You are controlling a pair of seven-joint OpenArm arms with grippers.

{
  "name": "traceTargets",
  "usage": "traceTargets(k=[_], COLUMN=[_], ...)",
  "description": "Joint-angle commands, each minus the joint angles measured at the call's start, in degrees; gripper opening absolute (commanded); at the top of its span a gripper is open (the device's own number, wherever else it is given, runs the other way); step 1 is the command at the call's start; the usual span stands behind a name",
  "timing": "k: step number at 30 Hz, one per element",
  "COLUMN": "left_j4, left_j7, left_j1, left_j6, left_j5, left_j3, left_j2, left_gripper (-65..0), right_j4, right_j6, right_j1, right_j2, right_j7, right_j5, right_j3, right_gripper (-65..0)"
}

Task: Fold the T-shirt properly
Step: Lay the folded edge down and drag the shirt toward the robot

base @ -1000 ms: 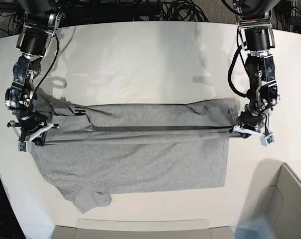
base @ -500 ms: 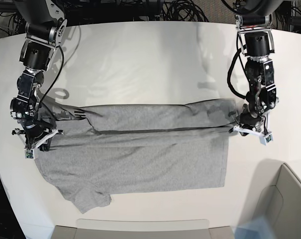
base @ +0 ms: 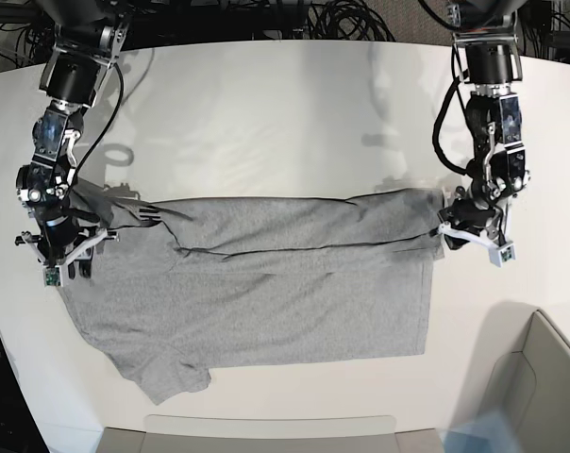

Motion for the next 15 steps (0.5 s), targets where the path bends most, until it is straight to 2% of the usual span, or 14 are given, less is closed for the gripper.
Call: traceTargets(k=[1,4,8,15], left_j4=[1.4,1.6,1.6,2.8], left_j7=[0.0,0.7,2.5,3.1], left_j1=[-0.3,0.5,1.3,3.4], left_j6=[-0.3,-0.3,-0.3,-0.7], left_j5=[0.0,0.0,0.0,-0.3], left_j3=[-0.3,-0.4,-0.4,-0.5], left_j2=[-0.8,-0.9,-0.6,-1.0], left_gripper=[-41.3,-41.2,-41.1,-41.1], right_j4=[2.1,4.5,5.7,5.4], right_j6=[-0.1,-0.1,0.0,0.0], right_j1=[0.8,-1.3,-3.7,-7.7], right_j2=[0.9,0.9,1.1,1.3], right_j7=[-0.1,-2.9,-3.2,-3.2], right_j5=[0.4,1.9,6.7,7.5], right_j3=[0.2,1.5,6.5,7.7], right_gripper=[-45.1,-42.5,-41.6,-41.6])
